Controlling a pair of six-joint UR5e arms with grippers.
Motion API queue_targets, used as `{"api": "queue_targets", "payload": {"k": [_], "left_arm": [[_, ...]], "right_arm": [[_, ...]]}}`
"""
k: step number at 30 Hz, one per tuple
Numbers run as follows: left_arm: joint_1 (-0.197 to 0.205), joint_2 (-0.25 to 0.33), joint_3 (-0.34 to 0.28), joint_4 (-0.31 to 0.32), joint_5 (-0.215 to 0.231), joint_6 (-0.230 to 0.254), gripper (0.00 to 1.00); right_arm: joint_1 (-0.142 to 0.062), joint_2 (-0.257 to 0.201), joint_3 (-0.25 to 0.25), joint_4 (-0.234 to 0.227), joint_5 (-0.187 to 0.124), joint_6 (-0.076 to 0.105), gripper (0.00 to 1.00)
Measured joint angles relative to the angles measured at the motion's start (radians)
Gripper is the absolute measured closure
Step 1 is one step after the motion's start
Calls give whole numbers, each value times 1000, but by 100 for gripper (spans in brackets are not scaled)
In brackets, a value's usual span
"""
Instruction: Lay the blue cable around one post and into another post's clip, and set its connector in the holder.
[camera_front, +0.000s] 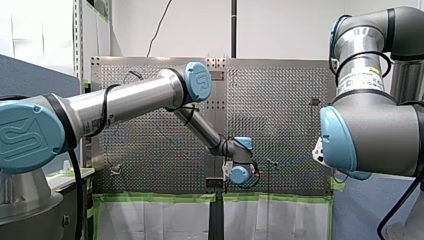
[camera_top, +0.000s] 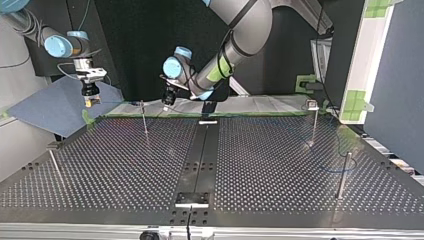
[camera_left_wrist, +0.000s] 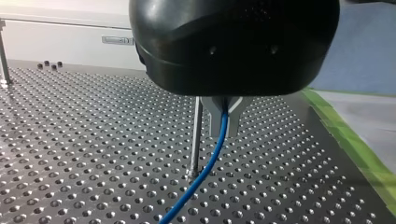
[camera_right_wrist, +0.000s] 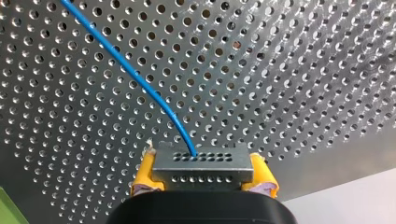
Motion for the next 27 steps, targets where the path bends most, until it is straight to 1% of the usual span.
{"api": "queue_targets", "payload": {"k": [5, 12, 21, 22, 24, 25, 27], "left_arm": [[5, 0, 3, -2, 2, -1, 100], [18, 0, 8, -6, 14, -7, 100], [20, 0, 8, -10, 17, -8, 100], [20, 0, 7, -10, 18, -8, 96], [19, 0, 1, -10, 23, -9, 96], [19, 0, -3, -10, 25, -9, 93], [17, 1, -11, -8, 27, -8, 93]], "right_arm": [[0, 0, -2, -3, 11, 0, 100], [2, 0, -8, 2, 11, 0, 100], [4, 0, -10, 7, 9, -5, 100], [5, 0, -10, 9, 9, -5, 100], [7, 0, -10, 11, 9, -7, 100], [9, 1, -10, 12, 8, -8, 100], [12, 1, -9, 17, 8, -12, 100]]}}
